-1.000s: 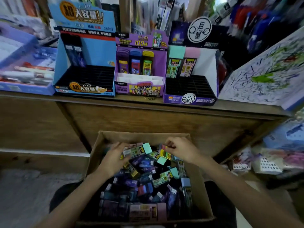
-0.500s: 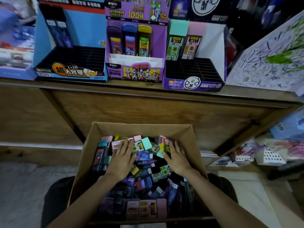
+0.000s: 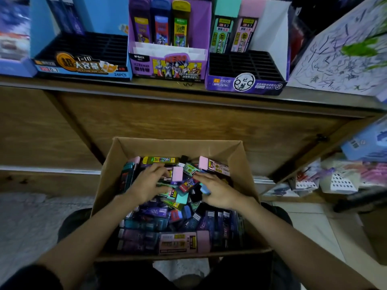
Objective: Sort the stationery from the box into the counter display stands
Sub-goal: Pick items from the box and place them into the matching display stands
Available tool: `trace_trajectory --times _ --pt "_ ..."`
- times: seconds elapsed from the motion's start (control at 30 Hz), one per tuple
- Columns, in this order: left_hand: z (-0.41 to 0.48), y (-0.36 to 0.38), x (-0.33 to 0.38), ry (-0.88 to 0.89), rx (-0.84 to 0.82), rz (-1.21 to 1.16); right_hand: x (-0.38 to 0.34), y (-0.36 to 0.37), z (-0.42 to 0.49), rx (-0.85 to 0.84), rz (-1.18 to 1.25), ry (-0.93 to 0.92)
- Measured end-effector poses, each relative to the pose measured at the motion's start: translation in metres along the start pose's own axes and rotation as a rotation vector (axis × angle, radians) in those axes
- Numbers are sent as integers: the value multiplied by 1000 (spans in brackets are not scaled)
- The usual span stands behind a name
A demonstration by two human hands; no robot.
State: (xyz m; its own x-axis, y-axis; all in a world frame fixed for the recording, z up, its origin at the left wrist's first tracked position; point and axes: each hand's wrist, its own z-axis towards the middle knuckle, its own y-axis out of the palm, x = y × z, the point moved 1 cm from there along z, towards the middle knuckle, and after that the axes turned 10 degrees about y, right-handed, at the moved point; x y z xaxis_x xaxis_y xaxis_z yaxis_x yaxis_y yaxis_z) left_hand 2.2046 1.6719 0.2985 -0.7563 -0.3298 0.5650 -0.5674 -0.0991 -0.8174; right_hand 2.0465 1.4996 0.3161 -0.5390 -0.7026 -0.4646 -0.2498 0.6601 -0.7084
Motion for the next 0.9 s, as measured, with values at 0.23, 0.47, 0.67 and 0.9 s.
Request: trace_trajectory --times 0.23,0.47,0.67,0.9 --pt "21 -9 -15 1 -238 100 13 -43 21 -42 -94 -26" --pt "30 -8 -21 13 -220 211 19 -56 45 -256 -255 -26" --pt "35 -5 -25 -112 -108 43 13 -36 56 -47 -109 -55" --pt "42 -5 -32 -300 99 -87 1 5 51 370 191 209"
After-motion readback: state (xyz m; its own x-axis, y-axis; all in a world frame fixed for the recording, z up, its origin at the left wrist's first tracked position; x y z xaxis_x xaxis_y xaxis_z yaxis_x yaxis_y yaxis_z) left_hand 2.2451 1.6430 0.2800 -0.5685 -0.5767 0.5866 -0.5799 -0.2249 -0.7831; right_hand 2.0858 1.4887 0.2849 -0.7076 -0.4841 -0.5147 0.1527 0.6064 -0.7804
